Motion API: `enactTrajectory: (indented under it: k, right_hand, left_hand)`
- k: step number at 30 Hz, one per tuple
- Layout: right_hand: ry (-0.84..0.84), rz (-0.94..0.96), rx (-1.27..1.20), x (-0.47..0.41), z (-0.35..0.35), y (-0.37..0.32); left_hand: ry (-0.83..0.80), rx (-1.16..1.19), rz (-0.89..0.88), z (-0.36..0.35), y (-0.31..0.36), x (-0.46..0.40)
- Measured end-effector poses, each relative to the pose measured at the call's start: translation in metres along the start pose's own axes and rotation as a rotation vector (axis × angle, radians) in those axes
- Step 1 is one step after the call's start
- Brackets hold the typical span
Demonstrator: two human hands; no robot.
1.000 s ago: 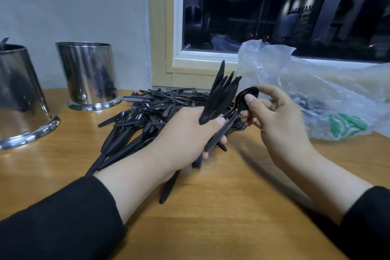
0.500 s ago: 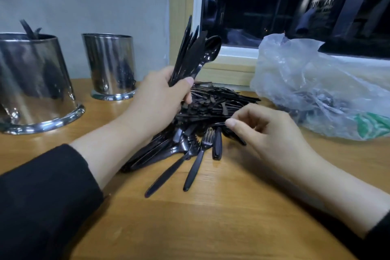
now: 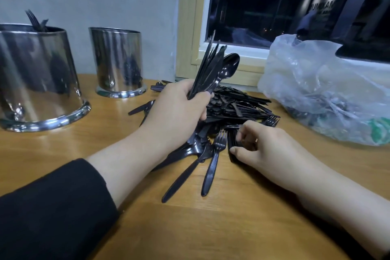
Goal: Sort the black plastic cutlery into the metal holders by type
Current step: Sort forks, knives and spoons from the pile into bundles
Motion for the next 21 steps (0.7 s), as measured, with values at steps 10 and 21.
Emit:
enactTrajectory:
  k: [10, 21]
  right_hand:
    - [-0.071, -0.172, -0.057, 0.001, 0.025, 0.025]
    - [0.027, -0.239, -0.192, 0.001, 0.055, 0.045]
  left_hand:
    - [0.004, -0.035, 0.000, 0.001, 0.000, 0.001]
    - [0.017, 0.076, 0.096, -0.001, -0.002, 0.003]
Point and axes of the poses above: each hand's wrist, its own x-axis away from the middle knuckle, its own z-axis out of the back of the hand, y = z × x, the point moved 3 cm from there along -x, towards the middle knuckle, and after that the axes turned 7 degrees about z, right-handed, at the moved point
